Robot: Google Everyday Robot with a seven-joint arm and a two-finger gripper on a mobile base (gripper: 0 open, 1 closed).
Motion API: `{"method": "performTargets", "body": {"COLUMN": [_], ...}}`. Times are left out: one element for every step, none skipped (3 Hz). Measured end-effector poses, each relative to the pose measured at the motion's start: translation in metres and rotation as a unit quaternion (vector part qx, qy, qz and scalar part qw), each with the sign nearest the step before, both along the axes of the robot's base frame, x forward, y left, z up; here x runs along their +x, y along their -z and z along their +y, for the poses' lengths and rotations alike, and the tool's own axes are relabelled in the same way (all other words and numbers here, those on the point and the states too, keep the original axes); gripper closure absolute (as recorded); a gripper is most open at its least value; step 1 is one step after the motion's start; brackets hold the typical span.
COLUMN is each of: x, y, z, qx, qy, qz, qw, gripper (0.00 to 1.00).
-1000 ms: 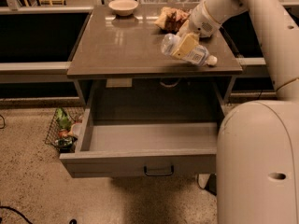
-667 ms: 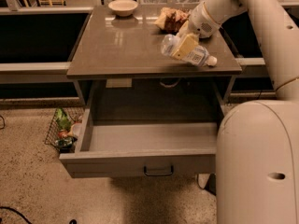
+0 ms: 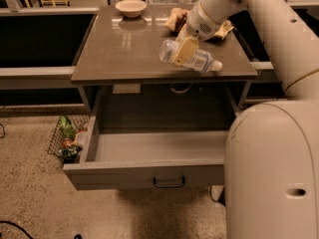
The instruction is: Place blue plastic bottle into top drawer
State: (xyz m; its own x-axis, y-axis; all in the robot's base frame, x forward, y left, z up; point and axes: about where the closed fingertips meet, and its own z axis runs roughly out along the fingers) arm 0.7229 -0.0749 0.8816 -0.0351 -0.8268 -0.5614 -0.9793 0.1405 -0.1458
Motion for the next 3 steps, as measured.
{"method": "performTargets", "body": {"x": [-0.022,-0.049,-0.080], "y": [0.006,0.027,0.064], "z": [0.025,0.046,0.069], "qx": [-0.004,0.020,0.045], "qy": [0.001,0.010,0.017], "qz": [0.030,0.069,0.113], "qw": [0.9995,0.9974,0.9925], "gripper": [1.00,1.00,1.00]}}
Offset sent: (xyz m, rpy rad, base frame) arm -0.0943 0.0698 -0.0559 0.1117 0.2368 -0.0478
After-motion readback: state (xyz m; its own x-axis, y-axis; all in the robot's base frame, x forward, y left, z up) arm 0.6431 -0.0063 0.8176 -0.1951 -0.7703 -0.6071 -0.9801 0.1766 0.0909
